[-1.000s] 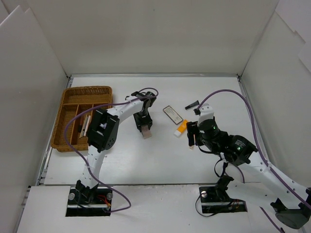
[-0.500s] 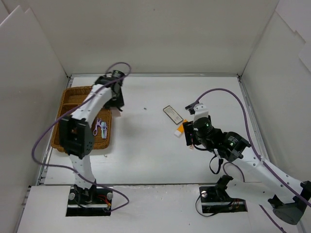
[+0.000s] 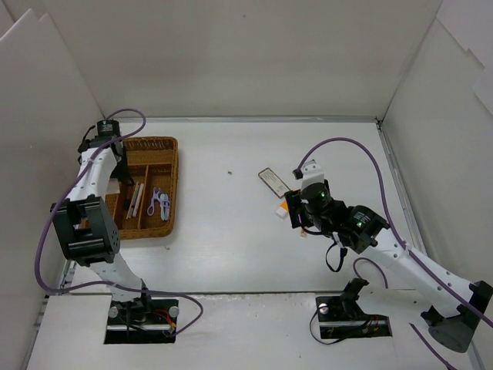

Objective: Organize the makeup

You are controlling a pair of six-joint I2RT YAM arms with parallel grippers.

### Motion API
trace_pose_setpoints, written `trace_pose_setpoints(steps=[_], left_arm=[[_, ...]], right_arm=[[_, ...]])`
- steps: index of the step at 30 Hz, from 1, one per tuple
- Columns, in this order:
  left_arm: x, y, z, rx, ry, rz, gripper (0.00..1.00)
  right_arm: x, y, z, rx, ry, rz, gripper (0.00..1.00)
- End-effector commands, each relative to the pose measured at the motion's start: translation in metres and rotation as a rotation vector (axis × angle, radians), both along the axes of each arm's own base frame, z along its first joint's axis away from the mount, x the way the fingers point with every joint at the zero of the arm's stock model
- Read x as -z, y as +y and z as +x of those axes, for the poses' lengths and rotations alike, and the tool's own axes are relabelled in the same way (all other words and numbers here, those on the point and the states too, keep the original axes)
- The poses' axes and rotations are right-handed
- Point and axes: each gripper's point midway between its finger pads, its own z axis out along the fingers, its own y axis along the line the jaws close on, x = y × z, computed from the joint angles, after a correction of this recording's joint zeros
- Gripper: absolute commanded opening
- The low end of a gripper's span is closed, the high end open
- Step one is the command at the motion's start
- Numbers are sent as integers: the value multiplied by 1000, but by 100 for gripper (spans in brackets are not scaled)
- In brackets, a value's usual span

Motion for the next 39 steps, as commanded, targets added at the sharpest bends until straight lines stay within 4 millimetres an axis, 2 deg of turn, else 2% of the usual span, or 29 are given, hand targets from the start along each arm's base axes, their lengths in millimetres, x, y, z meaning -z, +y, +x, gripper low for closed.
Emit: trace_pose_setpoints(steps=[1,3,6,10,13,18,20,23,28,29,31,32,33,35,36,38,39], left_arm=[[-17,26,15,30,-72,67,0],[-9,41,10,3,-64,96,2],[-5,49,10,5,-76,108,3],[8,46,12,62,-66,106,8],[23,48,8,70,-28,93,16],[35,50,1,55,-7,88,41],[33,52,0,45,-10,96,53],[31,55,-1,35,-23,90,67],[19,54,1,17,-64,90,81],[10,54,2,9,-92,92,84],[-13,46,12,-5,-166,81,86],[-25,31,19,18,-197,69,87],[-46,23,25,19,-233,74,87],[-69,-1,34,-13,-301,20,88],[-91,-28,41,24,-331,-6,88],[-105,-62,49,47,-365,-66,88],[-121,-95,51,98,-380,-86,89]], right_arm=[[-21,6,15,11,-70,30,60],[-21,4,15,12,-74,27,60],[-17,1,14,13,-72,18,60],[-12,-4,13,23,-66,14,60],[-9,-7,13,28,-60,8,60],[-9,-10,13,32,-60,10,60],[-9,-12,15,40,-60,9,60],[-8,-12,14,39,-57,9,60],[-10,-13,14,36,-64,11,60],[-12,-15,15,42,-69,13,60],[-12,-16,15,48,-69,13,60],[-13,-16,16,52,-69,19,60],[-11,-17,18,58,-63,16,60],[-6,-17,21,70,-41,13,60],[-2,-17,23,74,-29,6,60],[8,-19,27,86,10,-4,60],[11,-20,30,95,24,-3,60]])
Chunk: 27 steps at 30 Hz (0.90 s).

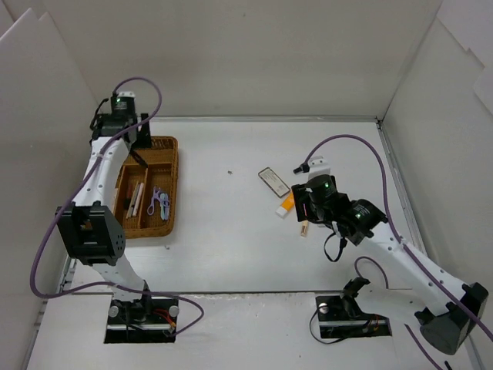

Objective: Organize the makeup

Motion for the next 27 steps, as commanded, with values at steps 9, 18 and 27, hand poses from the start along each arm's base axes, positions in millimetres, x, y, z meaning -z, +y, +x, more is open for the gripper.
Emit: trace_pose_setpoints(steps=[9,18,27], left_arm=[[-54,-231,-29,317,-59,-259,95],[-22,-286,-67,476,44,-308,97],[-11,-298,-72,545,82,-325,97]], right_arm=[[50,-25,46,230,215,75,60],[123,-72,62,421,478,77,60],[161,-87,63,458,605,32,67]])
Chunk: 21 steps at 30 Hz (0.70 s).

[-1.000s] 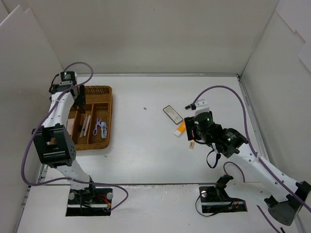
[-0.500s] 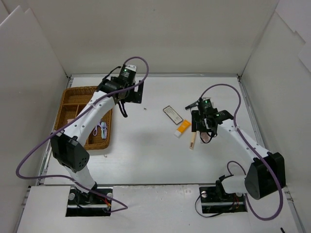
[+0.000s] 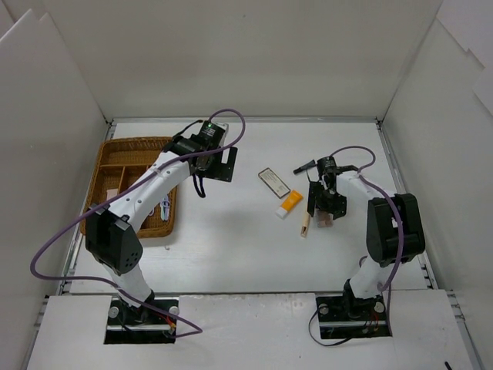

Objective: Organize the makeup

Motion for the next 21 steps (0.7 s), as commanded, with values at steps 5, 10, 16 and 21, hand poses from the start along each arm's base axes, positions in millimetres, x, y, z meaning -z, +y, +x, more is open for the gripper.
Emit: trace_pose_setpoints(steps=[5,10,16,21], left_arm=[[-25,-11,4,50,-65,-51,97],[-27,-14,4,62,-64,-64,97],[-38,-24,2,85,-61,-139,97],[-57,-42,-2,106,-69,-256,95]], right_arm=[[3,-11,15,12,12,11,69],[9,-11,14,-14,38,19,62],[-3,-12,18,-26,0,9,9],[-57,-1,32,-79,-177,4,0]])
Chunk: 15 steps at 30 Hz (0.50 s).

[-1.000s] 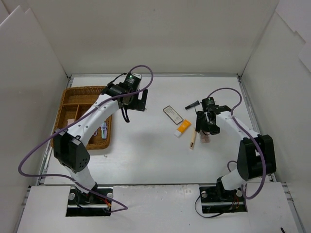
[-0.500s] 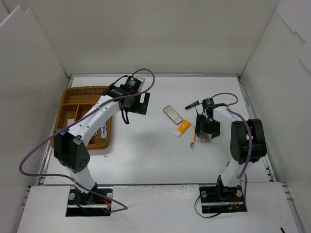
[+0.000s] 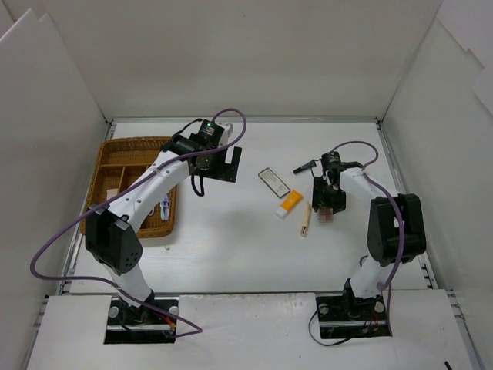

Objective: Organize the makeup

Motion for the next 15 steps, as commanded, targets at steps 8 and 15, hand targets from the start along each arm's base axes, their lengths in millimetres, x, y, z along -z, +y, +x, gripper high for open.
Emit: trace_pose_setpoints(steps=[8,15], left_arm=[[-104,-79,-1,86,-96,-547,83],[-131,-118,-8,138,-76,-754,77]], right_arm=[[-161,78,8,-278,-470,194,0],[-200,116,-11,-368,-562,284,1]])
